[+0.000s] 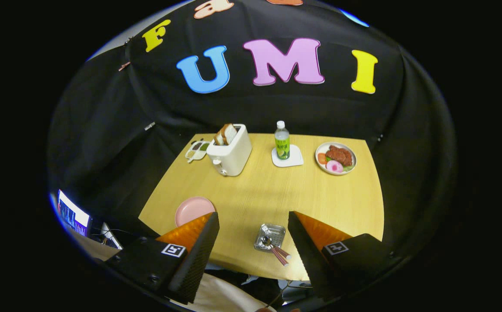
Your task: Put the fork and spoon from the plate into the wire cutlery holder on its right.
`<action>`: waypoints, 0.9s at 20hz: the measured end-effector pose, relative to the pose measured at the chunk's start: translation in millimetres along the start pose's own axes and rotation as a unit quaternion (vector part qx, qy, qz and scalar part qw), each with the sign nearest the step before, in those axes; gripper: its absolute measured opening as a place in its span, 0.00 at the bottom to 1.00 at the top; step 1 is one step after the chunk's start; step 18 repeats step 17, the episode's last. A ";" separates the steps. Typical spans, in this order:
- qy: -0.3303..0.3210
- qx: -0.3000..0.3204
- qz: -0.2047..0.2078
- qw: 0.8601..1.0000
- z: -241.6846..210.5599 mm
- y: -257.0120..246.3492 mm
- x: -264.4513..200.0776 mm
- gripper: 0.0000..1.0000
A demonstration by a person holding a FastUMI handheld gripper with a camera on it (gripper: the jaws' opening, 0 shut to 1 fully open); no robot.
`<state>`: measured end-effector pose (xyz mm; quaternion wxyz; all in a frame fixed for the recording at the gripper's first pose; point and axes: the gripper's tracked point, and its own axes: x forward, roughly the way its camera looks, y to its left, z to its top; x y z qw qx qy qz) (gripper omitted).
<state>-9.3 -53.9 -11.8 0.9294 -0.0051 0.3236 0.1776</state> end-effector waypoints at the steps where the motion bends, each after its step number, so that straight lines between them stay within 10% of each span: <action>1: -0.027 -0.001 -0.005 1.000 11.9 2.7 -7.4 1.00; 9: -0.243 -0.009 -0.037 0.969 109.2 24.8 -60.7 0.99; 18: -0.331 -0.009 -0.055 0.942 146.2 34.3 -83.9 0.99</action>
